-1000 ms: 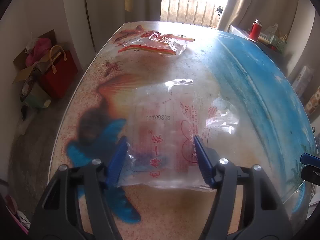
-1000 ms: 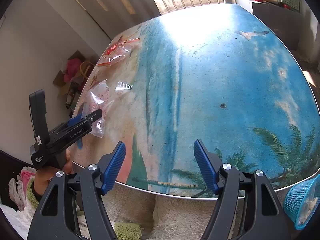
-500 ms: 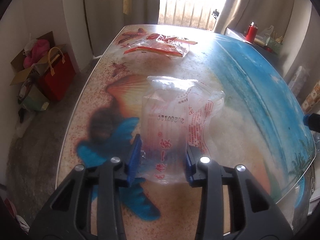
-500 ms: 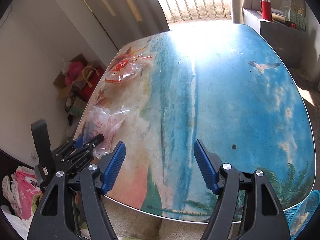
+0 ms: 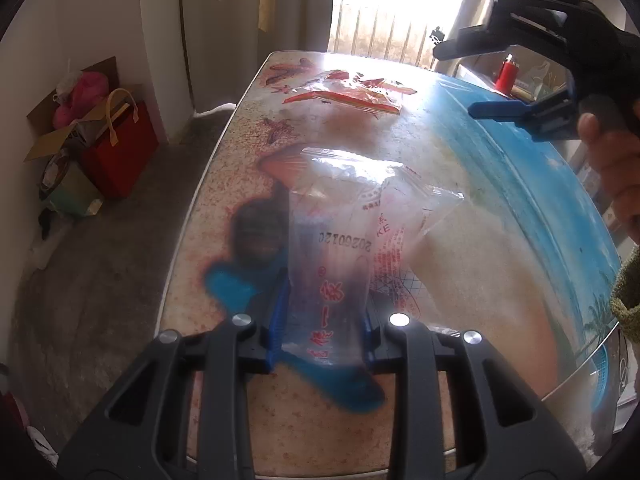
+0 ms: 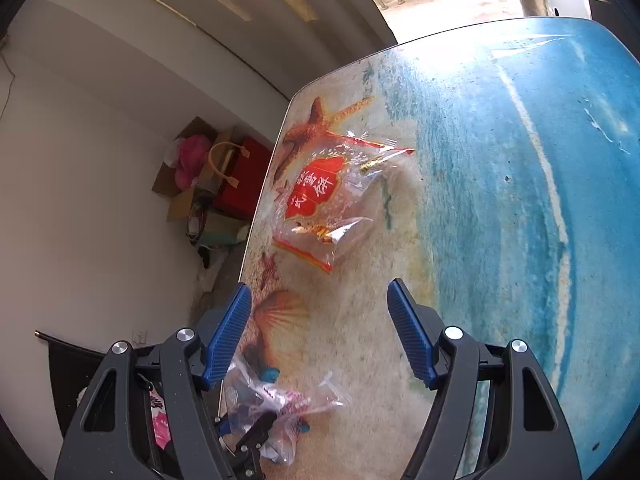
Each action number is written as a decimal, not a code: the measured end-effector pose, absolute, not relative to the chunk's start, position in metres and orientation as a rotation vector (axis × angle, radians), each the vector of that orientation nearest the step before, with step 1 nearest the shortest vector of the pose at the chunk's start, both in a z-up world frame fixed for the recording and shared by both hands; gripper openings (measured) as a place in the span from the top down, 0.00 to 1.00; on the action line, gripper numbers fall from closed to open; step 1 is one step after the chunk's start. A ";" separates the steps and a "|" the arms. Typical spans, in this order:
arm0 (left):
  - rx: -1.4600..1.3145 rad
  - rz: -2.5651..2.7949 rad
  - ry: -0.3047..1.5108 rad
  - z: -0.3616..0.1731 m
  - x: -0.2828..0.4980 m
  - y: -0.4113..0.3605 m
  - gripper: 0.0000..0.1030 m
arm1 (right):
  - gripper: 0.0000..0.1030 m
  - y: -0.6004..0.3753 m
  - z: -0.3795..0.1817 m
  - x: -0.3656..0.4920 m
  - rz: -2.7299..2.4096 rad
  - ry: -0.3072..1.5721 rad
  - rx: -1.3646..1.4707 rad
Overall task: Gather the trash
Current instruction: 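Grasp the clear printed bag with the left gripper while the right reaches the red-label bag, then grasp the red-label snack bag with the right gripper and lift it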
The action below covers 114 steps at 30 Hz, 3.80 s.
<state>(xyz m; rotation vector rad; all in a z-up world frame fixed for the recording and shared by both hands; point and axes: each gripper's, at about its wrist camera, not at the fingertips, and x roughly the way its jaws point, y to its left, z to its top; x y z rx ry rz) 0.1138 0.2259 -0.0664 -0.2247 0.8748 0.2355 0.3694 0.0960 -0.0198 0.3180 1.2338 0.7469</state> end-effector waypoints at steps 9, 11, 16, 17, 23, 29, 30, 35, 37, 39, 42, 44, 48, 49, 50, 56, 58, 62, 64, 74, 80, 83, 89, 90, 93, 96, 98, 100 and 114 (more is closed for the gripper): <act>-0.184 0.228 0.862 -0.067 0.113 0.223 0.73 | 0.33 0.153 -0.058 0.430 0.589 1.297 0.266; -0.182 0.224 0.859 -0.067 0.112 0.223 0.73 | 0.33 0.163 -0.060 0.433 0.590 1.283 0.230; -0.170 0.228 0.862 -0.067 0.112 0.219 0.72 | 0.40 0.185 -0.060 0.430 0.570 1.226 0.085; -0.170 0.229 0.863 -0.067 0.113 0.219 0.72 | 0.45 0.187 -0.060 0.429 0.565 1.212 0.059; -0.169 0.234 0.870 -0.065 0.115 0.217 0.72 | 0.81 0.191 -0.061 0.424 0.588 1.175 -0.014; -0.141 0.245 0.873 -0.065 0.115 0.214 0.72 | 0.95 0.167 -0.052 0.409 0.607 1.124 -0.074; -0.140 0.247 0.872 -0.065 0.115 0.213 0.72 | 0.95 0.159 -0.050 0.405 0.609 1.117 -0.079; -0.140 0.254 0.873 -0.064 0.114 0.211 0.72 | 0.95 0.098 -0.036 0.383 0.580 1.076 -0.082; -0.141 0.254 0.874 -0.064 0.114 0.211 0.72 | 0.95 0.069 -0.029 0.372 0.562 1.058 -0.082; -0.146 0.253 0.877 -0.063 0.114 0.212 0.72 | 0.95 0.039 -0.024 0.358 0.538 1.046 -0.083; -0.159 0.248 0.886 -0.062 0.115 0.215 0.72 | 0.95 -0.006 -0.019 0.334 0.504 1.034 -0.057; -0.183 0.230 0.896 -0.061 0.117 0.217 0.72 | 0.95 -0.033 -0.019 0.317 0.485 1.033 -0.028; -0.233 0.176 0.920 -0.060 0.123 0.214 0.72 | 0.95 -0.073 -0.026 0.287 0.449 1.046 0.044; -0.234 0.167 0.924 -0.060 0.125 0.211 0.72 | 0.95 -0.080 -0.029 0.281 0.441 1.049 0.065; -0.232 0.160 0.928 -0.059 0.126 0.209 0.72 | 0.95 -0.086 -0.032 0.275 0.434 1.051 0.085; -0.208 0.121 0.950 -0.060 0.138 0.189 0.72 | 0.94 -0.100 -0.046 0.258 0.425 1.069 0.150; -0.197 0.118 0.956 -0.060 0.141 0.182 0.72 | 0.93 -0.102 -0.050 0.256 0.430 1.082 0.167; -0.176 0.125 0.966 -0.060 0.146 0.172 0.72 | 0.90 -0.105 -0.051 0.254 0.457 1.097 0.221; -0.167 0.130 0.968 -0.059 0.149 0.170 0.72 | 0.78 -0.107 -0.053 0.255 0.468 1.111 0.243; -0.113 0.155 0.971 -0.059 0.151 0.160 0.72 | 0.65 -0.086 -0.053 0.242 0.445 1.069 0.067; -0.068 0.170 0.968 -0.059 0.151 0.155 0.72 | 0.81 -0.064 -0.053 0.228 0.397 1.013 -0.155; -0.053 0.174 0.964 -0.059 0.152 0.152 0.73 | 0.89 -0.064 -0.055 0.228 0.386 1.010 -0.164; -0.035 0.182 0.953 -0.055 0.151 0.150 0.76 | 0.95 -0.077 -0.052 0.229 0.388 1.015 -0.077; -0.032 0.183 0.951 -0.055 0.150 0.150 0.76 | 0.95 -0.077 -0.051 0.230 0.388 1.013 -0.073; -0.024 0.187 0.942 -0.051 0.149 0.148 0.77 | 0.96 -0.076 -0.049 0.230 0.390 1.007 -0.057; -0.023 0.188 0.934 -0.047 0.148 0.149 0.77 | 0.96 -0.079 -0.046 0.229 0.391 0.997 -0.043; -0.024 0.188 0.928 -0.045 0.148 0.149 0.77 | 0.96 -0.079 -0.042 0.229 0.389 0.988 -0.036; -0.024 0.186 0.923 -0.042 0.148 0.148 0.78 | 0.97 -0.081 -0.038 0.228 0.389 0.976 -0.031; -0.017 0.177 0.888 -0.028 0.145 0.145 0.78 | 0.97 -0.085 -0.023 0.228 0.386 0.937 -0.016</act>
